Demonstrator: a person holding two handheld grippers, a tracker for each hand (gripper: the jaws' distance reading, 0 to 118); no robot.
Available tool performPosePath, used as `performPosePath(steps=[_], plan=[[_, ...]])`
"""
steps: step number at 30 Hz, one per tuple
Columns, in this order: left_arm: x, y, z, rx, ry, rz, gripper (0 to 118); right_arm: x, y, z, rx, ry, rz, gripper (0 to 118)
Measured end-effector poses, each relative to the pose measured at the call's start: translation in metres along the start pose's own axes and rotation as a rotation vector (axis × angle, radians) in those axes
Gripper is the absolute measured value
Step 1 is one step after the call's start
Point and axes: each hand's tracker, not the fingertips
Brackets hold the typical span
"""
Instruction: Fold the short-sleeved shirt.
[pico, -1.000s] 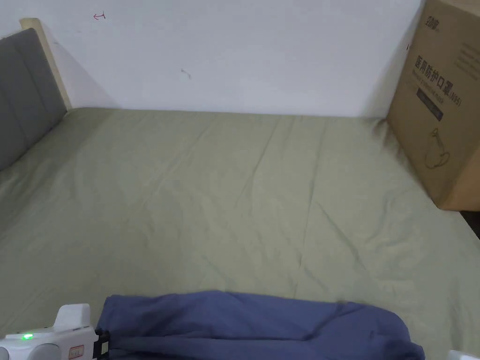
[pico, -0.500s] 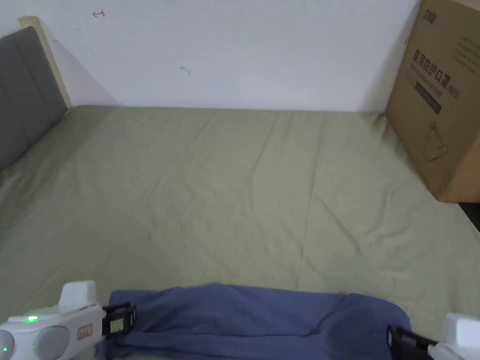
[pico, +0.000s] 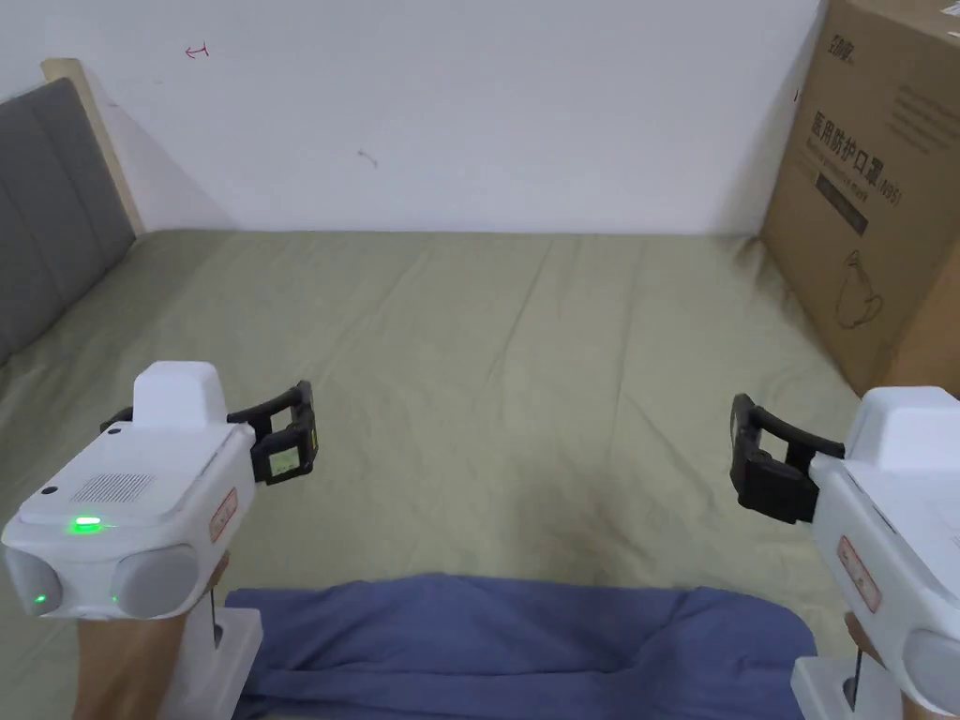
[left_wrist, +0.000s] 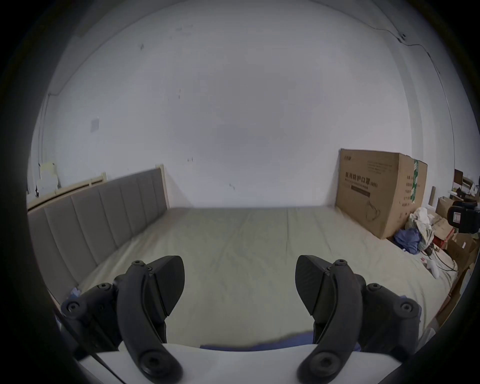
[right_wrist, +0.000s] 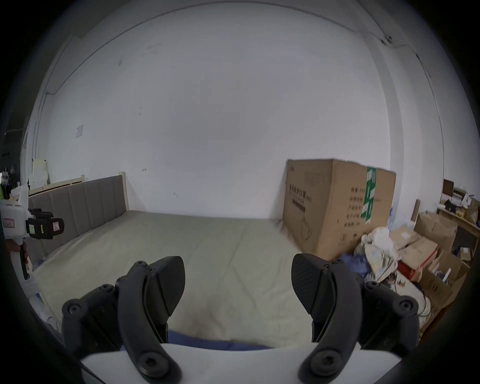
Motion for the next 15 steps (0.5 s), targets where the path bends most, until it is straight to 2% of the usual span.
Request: performPosePath(steps=[4, 6, 7, 9, 10, 11, 15], plan=[[0.014, 0.002, -0.002, 0.058, 0.024, -0.047, 88, -0.012, 0.003, -0.001, 0.041, -0.036, 0.028, 86], [0.017, -0.001, -0.001, 0.088, 0.021, -0.052, 76, -0.016, 0.002, 0.0, 0.05, -0.057, 0.034, 83], [0.018, -0.002, -0.001, 0.088, 0.022, -0.052, 65, -0.018, 0.001, 0.001, 0.06, -0.068, 0.029, 78], [0.019, -0.004, 0.0, 0.092, 0.021, -0.042, 30, -0.018, 0.0, 0.002, 0.073, -0.071, 0.004, 51], [0.019, -0.005, 0.0, 0.094, 0.015, -0.036, 17, -0.019, -0.001, 0.002, 0.079, -0.07, 0.001, 30], [0.018, -0.005, 0.0, 0.093, 0.005, -0.022, 3, -0.021, -0.002, 0.002, 0.081, -0.078, 0.004, 1], [0.014, -0.006, 0.007, 0.101, -0.028, 0.016, 0, -0.021, -0.005, -0.003, 0.076, -0.08, 0.024, 0]])
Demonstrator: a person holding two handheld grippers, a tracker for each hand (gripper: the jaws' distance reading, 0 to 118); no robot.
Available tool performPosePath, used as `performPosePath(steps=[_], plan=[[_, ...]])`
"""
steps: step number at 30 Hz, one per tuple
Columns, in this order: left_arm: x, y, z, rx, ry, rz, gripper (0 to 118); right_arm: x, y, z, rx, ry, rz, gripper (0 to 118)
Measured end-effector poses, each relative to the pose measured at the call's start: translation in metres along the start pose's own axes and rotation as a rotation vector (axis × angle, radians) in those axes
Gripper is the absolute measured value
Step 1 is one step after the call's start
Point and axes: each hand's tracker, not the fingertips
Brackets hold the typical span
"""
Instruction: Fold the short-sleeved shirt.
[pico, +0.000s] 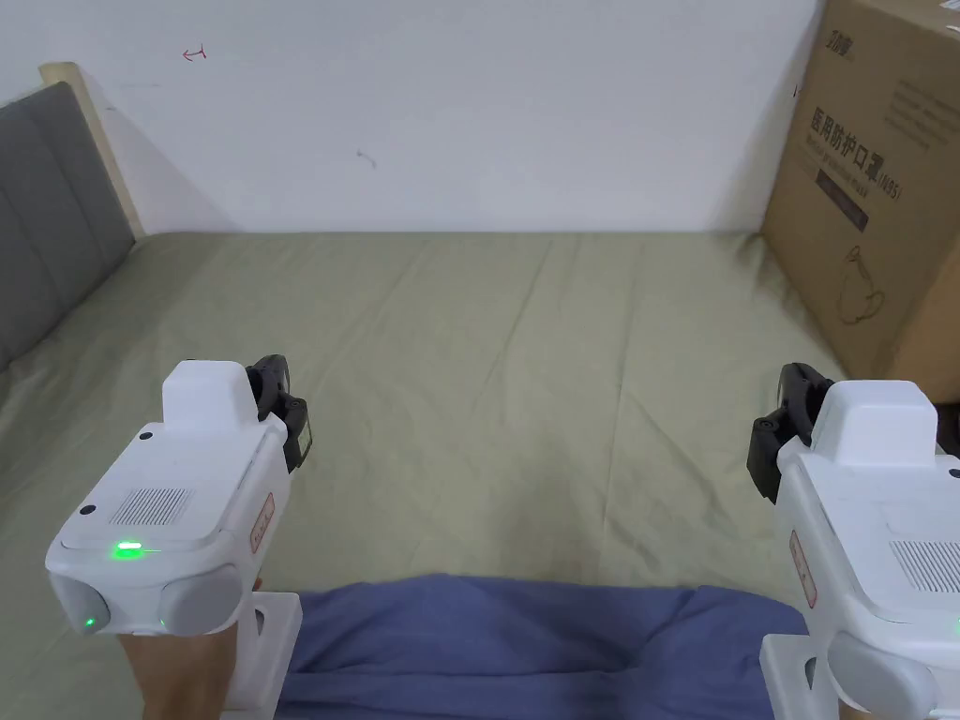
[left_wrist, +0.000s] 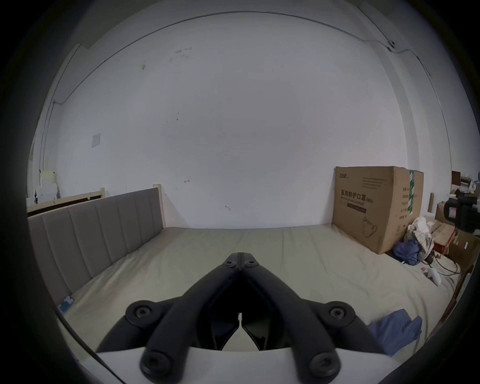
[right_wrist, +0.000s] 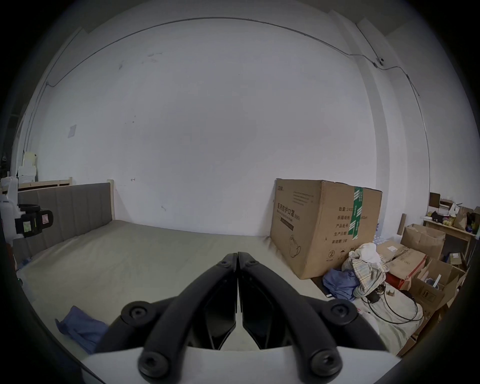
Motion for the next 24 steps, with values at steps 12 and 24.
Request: performPosePath(steps=[12, 24], plan=[[-0.061, -0.039, -0.031, -0.398, -0.185, 0.195, 0, -0.005, -0.008, -0.006, -0.038, 0.035, 0.007, 0], [-0.176, -0.156, -0.068, -0.879, -0.335, 0.562, 0, -0.017, -0.021, -0.015, -0.106, 0.055, 0.031, 0]])
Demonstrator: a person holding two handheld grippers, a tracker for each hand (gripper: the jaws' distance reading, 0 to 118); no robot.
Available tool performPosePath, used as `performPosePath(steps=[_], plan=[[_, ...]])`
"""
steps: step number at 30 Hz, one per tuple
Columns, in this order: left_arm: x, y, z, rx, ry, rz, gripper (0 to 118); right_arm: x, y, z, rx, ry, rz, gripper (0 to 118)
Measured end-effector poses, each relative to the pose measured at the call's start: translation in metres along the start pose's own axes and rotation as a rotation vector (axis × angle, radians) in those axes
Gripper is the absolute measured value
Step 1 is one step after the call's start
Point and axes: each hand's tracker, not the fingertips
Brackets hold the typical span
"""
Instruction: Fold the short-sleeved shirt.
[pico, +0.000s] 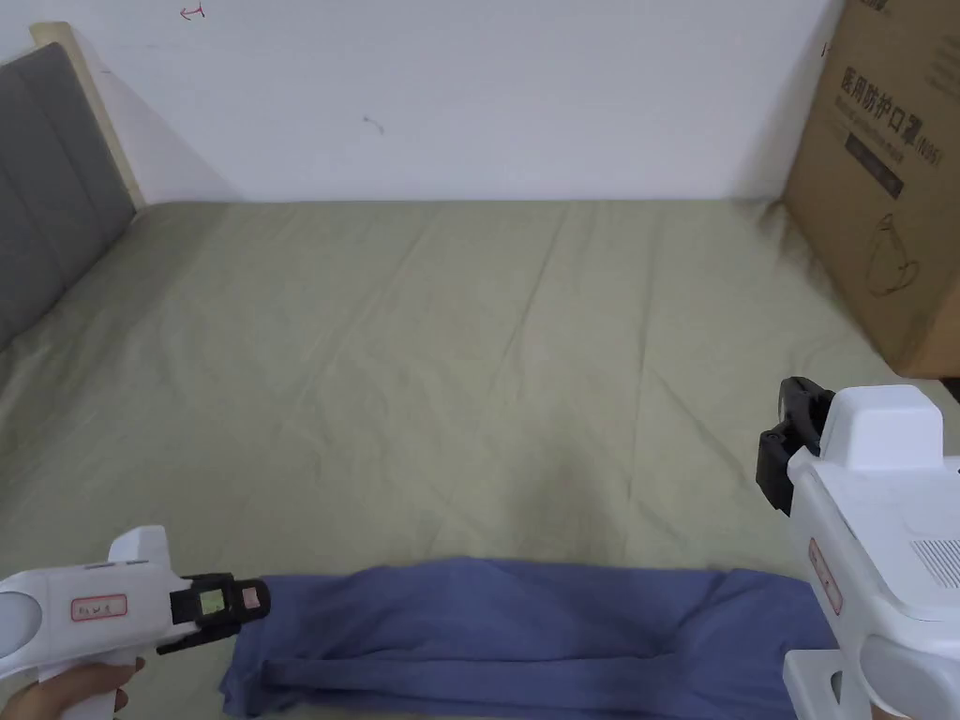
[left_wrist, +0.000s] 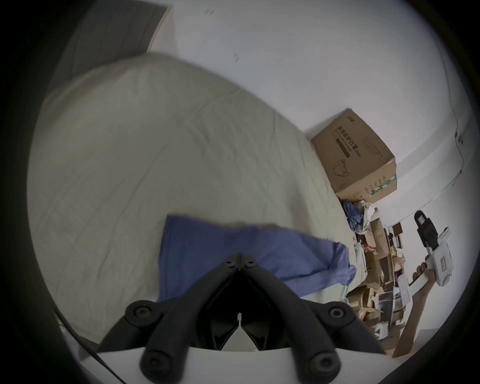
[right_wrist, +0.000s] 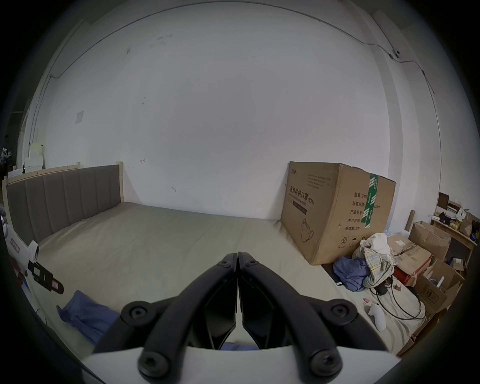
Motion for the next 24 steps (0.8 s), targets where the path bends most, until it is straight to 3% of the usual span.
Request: performPosePath(steps=[3, 4, 5, 6, 8, 9, 15, 17, 24], plan=[[-0.015, -0.006, -0.007, 0.001, 0.035, -0.038, 15, -0.004, -0.005, -0.005, -0.026, 0.0, 0.008, 0], [-0.021, -0.007, -0.01, -0.005, 0.041, -0.031, 29, -0.005, -0.007, -0.006, -0.035, 0.001, 0.011, 0], [-0.027, -0.006, -0.013, -0.018, 0.043, -0.024, 51, -0.007, -0.008, -0.008, -0.043, 0.0, 0.014, 0], [-0.033, -0.006, -0.018, -0.033, 0.051, -0.009, 67, -0.009, -0.009, -0.01, -0.053, 0.0, 0.018, 0], [-0.04, -0.008, -0.023, -0.048, 0.063, 0.002, 86, -0.012, -0.012, -0.013, -0.065, 0.0, 0.022, 0], [-0.043, -0.009, -0.027, -0.051, 0.065, 0.0, 88, -0.014, -0.013, -0.015, -0.072, 0.001, 0.025, 0], [-0.048, -0.008, -0.044, -0.07, 0.033, 0.019, 87, -0.023, -0.018, -0.021, -0.105, 0.012, 0.039, 0], [-0.045, -0.007, -0.048, -0.064, 0.028, 0.013, 82, -0.024, -0.02, -0.023, -0.113, 0.01, 0.043, 0], [-0.039, -0.002, -0.062, -0.078, 0.029, -0.021, 28, -0.018, -0.02, -0.023, -0.123, 0.002, 0.041, 0]])
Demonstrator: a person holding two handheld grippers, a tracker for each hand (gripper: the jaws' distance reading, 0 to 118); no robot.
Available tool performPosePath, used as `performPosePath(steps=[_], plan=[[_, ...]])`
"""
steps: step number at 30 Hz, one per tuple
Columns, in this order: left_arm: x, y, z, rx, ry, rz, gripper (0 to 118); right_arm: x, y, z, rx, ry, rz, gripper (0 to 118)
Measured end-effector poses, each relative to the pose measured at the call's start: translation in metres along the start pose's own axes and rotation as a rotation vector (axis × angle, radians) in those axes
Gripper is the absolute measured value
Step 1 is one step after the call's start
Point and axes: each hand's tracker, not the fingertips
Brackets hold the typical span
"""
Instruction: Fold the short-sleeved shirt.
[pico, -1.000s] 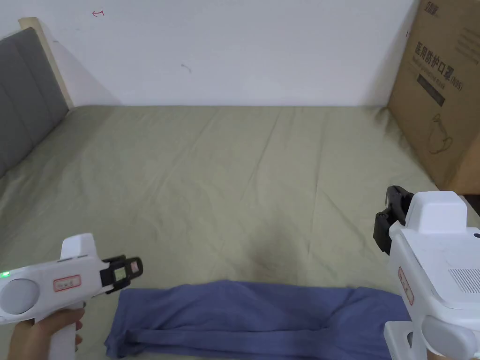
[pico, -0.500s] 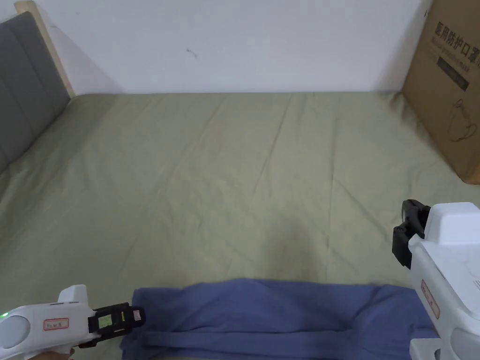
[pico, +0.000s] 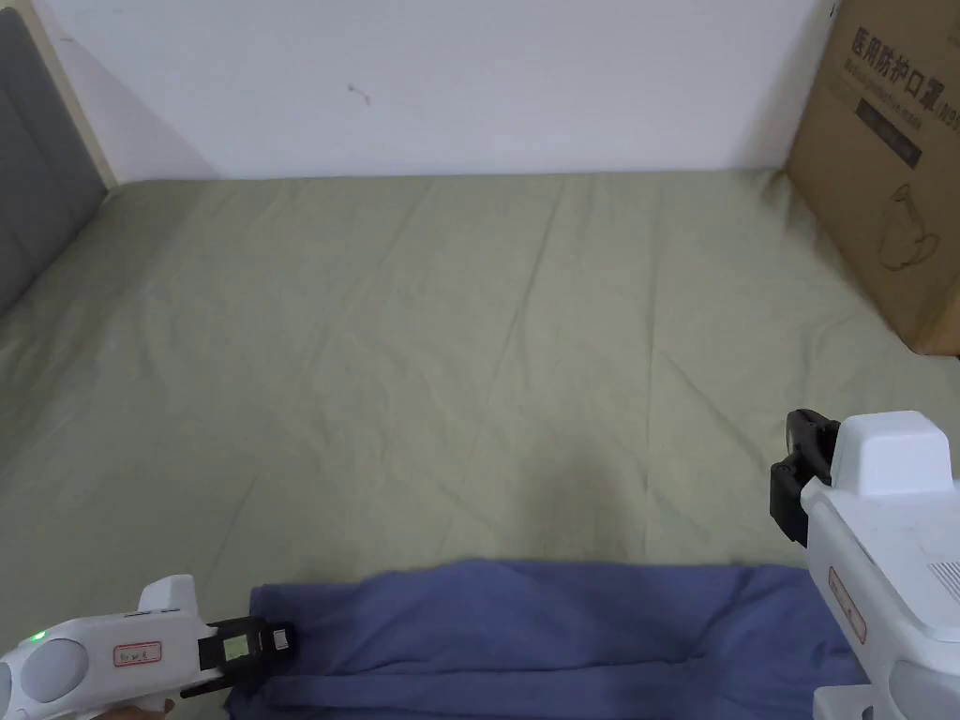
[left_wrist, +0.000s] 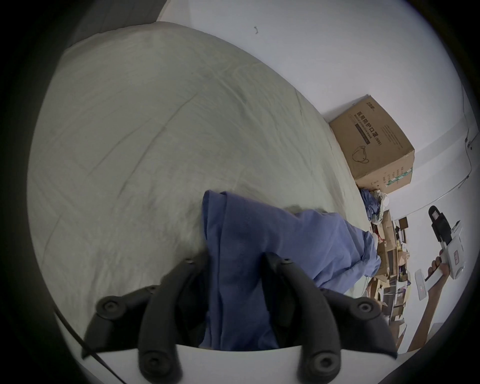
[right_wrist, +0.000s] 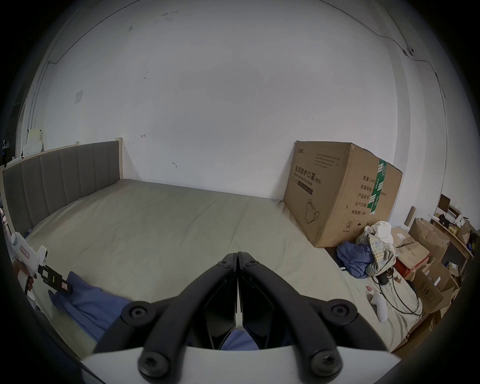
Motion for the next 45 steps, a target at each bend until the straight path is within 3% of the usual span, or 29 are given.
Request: performPosePath(steps=[2, 5, 14, 22, 26, 33, 38, 45], plan=[[0.002, -0.001, 0.0, -0.004, -0.005, -0.003, 15, 0.003, 0.001, 0.0, 0.001, -0.002, -0.007, 0], [0.003, 0.001, -0.002, 0.007, 0.032, -0.05, 10, 0.008, 0.002, 0.002, 0.004, -0.011, -0.007, 0], [0.02, 0.01, 0.054, 0.106, 0.078, -0.038, 6, 0.021, 0.009, 0.007, 0.03, -0.025, -0.018, 0], [0.004, 0.014, 0.115, 0.142, 0.279, -0.048, 6, 0.025, 0.008, 0.011, 0.048, -0.009, -0.04, 0], [0.025, 0.013, 0.12, 0.137, 0.325, -0.072, 6, 0.026, 0.007, 0.014, 0.051, 0.004, -0.045, 0], [0.135, 0.008, 0.09, 0.094, 0.329, -0.21, 6, 0.034, 0.007, 0.02, 0.064, 0.013, -0.05, 0], [0.201, 0.0, 0.046, 0.021, 0.208, -0.277, 6, 0.042, 0.006, 0.024, 0.073, 0.01, -0.057, 0], [0.244, -0.012, -0.05, -0.107, 0.167, -0.318, 6, 0.051, 0.003, 0.03, 0.073, -0.003, -0.058, 0]])
